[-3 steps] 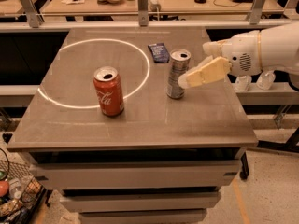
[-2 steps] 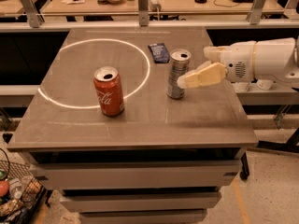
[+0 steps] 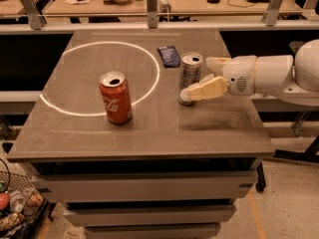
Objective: Pick redbull can
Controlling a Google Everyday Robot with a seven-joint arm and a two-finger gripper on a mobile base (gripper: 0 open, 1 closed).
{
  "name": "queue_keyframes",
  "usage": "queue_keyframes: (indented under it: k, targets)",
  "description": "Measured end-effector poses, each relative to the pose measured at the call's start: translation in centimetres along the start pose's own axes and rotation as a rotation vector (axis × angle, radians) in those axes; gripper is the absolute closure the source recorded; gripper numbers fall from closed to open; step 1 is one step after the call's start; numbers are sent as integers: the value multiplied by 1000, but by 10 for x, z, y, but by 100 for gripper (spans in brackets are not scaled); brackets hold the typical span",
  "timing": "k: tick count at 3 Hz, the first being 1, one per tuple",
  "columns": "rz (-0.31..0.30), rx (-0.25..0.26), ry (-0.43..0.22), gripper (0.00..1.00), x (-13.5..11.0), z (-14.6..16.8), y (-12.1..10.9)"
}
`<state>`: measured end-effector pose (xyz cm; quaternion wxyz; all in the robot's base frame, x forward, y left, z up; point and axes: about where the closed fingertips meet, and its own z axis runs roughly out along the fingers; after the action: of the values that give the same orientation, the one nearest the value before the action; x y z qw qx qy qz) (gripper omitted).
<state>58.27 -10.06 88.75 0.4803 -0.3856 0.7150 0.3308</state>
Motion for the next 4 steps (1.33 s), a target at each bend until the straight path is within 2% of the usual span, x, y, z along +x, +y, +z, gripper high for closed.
queue_keyframes:
  k: [1, 2, 4]
  targets:
    - [-28, -27, -3, 0, 10, 15, 6]
    - [-37, -42, -28, 17, 15, 27, 8]
    - [-17, -30, -101, 64, 15, 29, 9]
